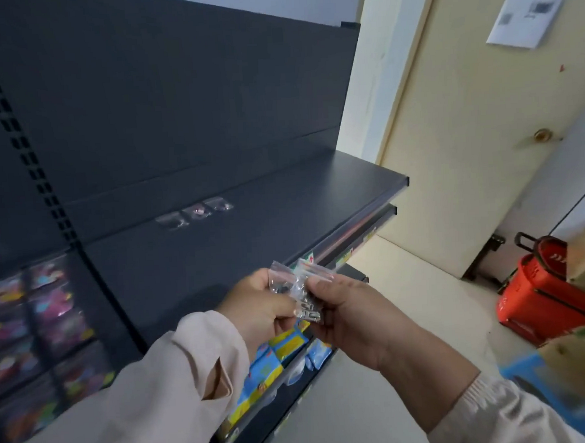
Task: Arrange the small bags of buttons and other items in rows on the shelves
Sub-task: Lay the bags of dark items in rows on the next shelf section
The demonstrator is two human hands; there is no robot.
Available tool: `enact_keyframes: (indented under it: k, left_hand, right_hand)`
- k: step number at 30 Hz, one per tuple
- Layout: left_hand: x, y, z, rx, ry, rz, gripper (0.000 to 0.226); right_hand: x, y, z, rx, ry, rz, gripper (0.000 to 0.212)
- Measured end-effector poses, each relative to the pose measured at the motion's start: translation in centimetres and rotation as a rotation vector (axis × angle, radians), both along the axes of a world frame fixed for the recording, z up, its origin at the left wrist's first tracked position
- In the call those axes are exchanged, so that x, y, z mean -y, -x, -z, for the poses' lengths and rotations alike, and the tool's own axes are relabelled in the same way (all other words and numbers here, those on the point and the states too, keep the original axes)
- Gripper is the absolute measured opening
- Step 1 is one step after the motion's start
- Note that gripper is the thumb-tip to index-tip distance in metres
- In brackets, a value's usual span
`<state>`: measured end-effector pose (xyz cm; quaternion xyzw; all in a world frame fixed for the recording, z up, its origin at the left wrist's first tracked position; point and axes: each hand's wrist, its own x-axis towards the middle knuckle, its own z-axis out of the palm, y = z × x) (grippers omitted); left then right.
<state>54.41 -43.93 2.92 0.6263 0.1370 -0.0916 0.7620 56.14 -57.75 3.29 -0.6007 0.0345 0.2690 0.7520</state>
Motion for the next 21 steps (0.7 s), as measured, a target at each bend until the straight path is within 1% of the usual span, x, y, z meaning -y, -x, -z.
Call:
enact_keyframes:
  k: [2,5,8,12,16,18,21]
  left_hand:
    - [-0.4,-2.7,-0.6,-0.001,0.027,-0.001,0.028]
    - [-1.3,-6.4,-1.4,-0.053,0.120,-0.072,0.021]
    - [-2.6,-9.0,-1.8,-0.101,0.169,-0.141,0.013]
    - [-4.5,-11.7,-1.7,-0.111,0.088,-0.194,0.013]
    - [-5.9,-14.0,-1.3,-0.130,0.021,-0.279,0.016]
    - [-6.3,-15.3,-1.0,-0.138,0.054,-0.354,0.012]
    - [-6.6,-17.7,-0.5,-0.156,0.137,-0.485,0.009]
  right_hand:
    - [-0.5,-2.9,-0.6,-0.005,0.012,0.013,0.014]
    - [-1.1,-6.8,-1.1,-0.052,0.017,0.057,0.008]
    - [-1.4,-10.4,-0.9,-0.108,0.027,0.043,0.009]
    - [-2.4,-15.7,-0.3,-0.006,0.142,-0.044,0.019]
    - [-3.4,-22.1,1.0,0.025,0.256,-0.097,0.016]
    - [-4.0,-25.6,1.9,0.024,0.298,-0.125,0.015]
    - [-5.4,-30.8,2.9,0.071,0.362,-0.200,0.012]
